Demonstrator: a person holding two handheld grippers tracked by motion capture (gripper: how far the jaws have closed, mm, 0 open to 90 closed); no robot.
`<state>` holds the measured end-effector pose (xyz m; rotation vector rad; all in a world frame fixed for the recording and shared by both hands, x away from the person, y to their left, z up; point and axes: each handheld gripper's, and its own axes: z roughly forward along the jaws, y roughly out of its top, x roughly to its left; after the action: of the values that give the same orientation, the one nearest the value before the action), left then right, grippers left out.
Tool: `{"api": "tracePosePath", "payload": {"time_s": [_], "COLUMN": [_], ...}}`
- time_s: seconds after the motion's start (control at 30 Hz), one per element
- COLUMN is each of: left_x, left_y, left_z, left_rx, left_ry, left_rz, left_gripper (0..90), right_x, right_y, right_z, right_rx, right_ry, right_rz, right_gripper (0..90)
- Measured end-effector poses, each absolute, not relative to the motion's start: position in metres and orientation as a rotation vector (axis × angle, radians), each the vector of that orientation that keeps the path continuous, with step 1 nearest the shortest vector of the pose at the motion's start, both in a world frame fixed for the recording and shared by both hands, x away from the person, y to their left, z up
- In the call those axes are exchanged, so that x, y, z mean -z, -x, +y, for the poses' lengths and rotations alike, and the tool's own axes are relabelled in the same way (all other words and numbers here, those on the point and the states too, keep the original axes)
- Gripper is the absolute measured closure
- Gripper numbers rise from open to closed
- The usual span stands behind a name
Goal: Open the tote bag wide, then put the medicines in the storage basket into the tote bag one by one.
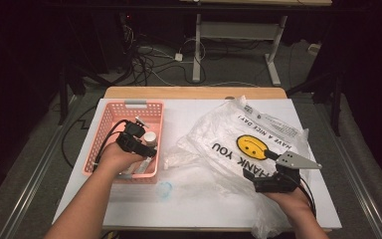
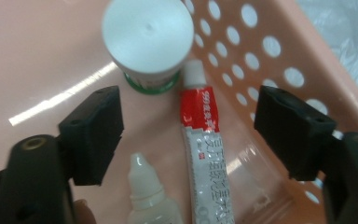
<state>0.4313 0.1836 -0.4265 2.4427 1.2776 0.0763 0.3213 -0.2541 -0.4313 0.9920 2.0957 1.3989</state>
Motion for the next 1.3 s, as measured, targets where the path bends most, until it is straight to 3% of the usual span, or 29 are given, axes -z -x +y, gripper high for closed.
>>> {"api": "tracePosePath", "payload": {"time_s": [0.23, 0.83, 1.3], "left_x": [0.433, 0.448, 0.447], "left_y": [-0.435, -0.442, -0.442], "left_z": [0.176, 0.163, 0.16], "left_rx": [-0.023, -0.054, -0.052], "left_ry": [-2.518, -2.632, -2.622], "left_rz": [1.267, 1.262, 1.233], "left_gripper": [36.2, 43.3, 63.2], "right_x": [0.433, 0.432, 0.431], "right_y": [-0.321, -0.317, -0.316], "right_z": [-0.256, -0.258, -0.258], "right_rx": [-1.389, -1.398, -1.395], "right_ry": [-1.005, -1.0, -0.995], "right_rz": [2.097, 2.091, 2.088], "right_gripper": [0.0, 0.0, 0.0]}}
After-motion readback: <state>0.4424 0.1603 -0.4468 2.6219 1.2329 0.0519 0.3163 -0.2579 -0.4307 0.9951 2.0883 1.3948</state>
